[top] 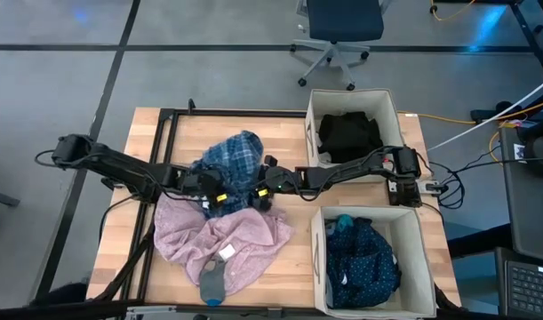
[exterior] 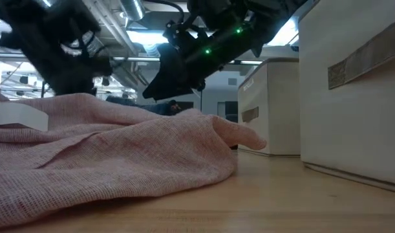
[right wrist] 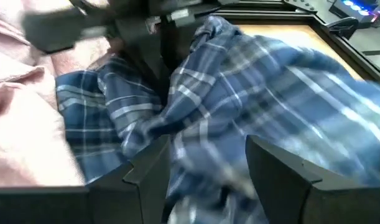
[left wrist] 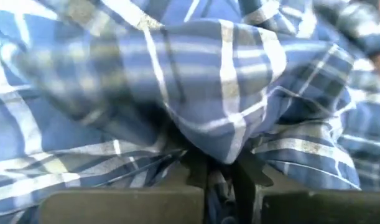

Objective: Sort clothes
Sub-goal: Put the blue checkered polo shirt into the bottom laundry organizer

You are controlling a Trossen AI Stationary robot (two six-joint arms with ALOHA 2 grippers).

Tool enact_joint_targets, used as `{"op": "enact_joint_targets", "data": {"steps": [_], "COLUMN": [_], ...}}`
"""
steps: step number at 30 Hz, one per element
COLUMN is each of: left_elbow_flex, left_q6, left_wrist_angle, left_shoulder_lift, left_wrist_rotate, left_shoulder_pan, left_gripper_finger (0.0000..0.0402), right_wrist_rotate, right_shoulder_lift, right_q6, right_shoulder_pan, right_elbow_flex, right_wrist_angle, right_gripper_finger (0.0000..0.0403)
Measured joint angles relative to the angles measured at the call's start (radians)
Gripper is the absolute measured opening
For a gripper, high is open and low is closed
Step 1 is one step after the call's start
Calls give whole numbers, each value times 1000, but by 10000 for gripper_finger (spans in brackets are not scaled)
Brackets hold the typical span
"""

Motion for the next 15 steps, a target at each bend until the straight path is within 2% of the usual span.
{"op": "enact_joint_targets", "data": {"steps": [9,12,15], "left_elbow_flex": [101,110,114], "left_q6": [106,115,126], "left_wrist_angle": [4,4,8], "left_shoulder_lift": [-43,-43,-43], "left_wrist_rotate": [-14,-20,-31], "left_shoulder_pan": [-94,-113,-124], "left_gripper_finger": [17,22,24], "right_wrist_rotate": [-18,-51,-58], "right_shoulder_lift": [0,0,13], "right_q6": [54,58,76], "right_shoulder_pan": [-1,-1,0], "right_elbow_flex": [6,21,47], "right_wrist_angle": [31,28,34], "right_gripper_finger": [209,230,268]}}
